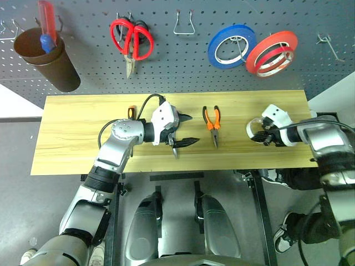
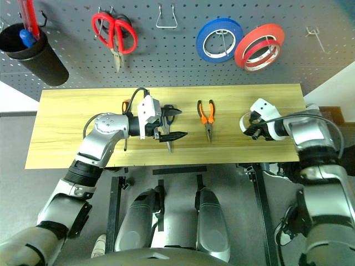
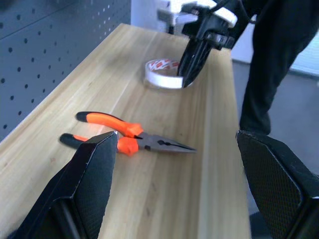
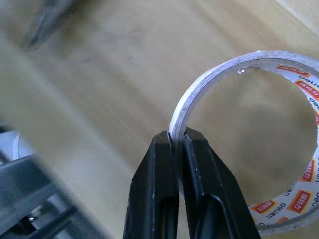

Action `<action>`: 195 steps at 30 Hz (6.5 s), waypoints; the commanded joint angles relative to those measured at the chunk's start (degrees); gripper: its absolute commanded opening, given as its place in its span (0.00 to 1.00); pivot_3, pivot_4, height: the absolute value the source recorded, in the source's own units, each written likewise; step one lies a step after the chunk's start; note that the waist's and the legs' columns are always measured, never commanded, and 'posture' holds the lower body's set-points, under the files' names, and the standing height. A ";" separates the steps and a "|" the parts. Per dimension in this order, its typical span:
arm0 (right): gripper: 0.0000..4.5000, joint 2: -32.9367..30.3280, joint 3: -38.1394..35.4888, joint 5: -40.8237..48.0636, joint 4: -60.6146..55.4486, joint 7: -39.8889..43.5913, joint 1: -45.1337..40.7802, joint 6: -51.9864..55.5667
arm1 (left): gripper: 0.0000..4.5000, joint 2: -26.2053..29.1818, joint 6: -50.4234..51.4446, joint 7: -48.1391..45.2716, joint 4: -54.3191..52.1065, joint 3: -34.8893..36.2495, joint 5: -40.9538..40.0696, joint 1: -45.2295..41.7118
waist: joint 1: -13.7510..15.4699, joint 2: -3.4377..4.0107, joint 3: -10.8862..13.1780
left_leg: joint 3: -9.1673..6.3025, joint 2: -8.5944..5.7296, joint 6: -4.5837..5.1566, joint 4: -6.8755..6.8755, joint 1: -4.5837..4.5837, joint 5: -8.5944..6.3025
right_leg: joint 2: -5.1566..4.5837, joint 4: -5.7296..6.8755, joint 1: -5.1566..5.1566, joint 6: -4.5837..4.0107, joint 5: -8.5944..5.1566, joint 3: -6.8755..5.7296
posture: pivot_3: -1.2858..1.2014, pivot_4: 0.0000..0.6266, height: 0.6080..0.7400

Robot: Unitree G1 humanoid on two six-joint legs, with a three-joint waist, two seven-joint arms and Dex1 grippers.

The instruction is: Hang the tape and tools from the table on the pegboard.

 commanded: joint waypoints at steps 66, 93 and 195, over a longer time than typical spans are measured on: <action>0.00 -0.04 -9.09 3.08 26.91 -19.29 -18.99 -33.17 | 0.89 -0.65 -5.51 1.24 -1.51 10.26 -13.09 -9.67 | -1.94 0.35 -11.39 | -0.04 -0.27 0.01 0.66 -0.05 0.00 | -0.07 0.11 0.28 0.08 0.04 -0.20 | 0.50 0.19 0.94; 0.51 -6.88 -11.49 7.68 10.71 -5.04 -9.24 -18.99 | 0.89 1.69 -1.29 3.87 -7.02 10.53 -14.93 -3.45 | -1.76 0.37 -11.40 | -0.03 -0.27 0.01 0.68 -0.05 0.00 | -0.08 0.15 0.28 0.09 0.04 -0.15 | 0.49 0.19 0.94; 1.00 32.54 3.50 -4.09 33.30 -33.14 -27.76 14.89 | 0.89 11.80 -2.89 8.12 4.69 7.98 1.21 6.83 | -0.05 0.48 -1.50 | 0.24 -0.16 0.39 0.48 -0.14 -0.22 | -0.07 0.26 -0.30 0.07 0.03 0.23 | 0.56 0.66 0.94</action>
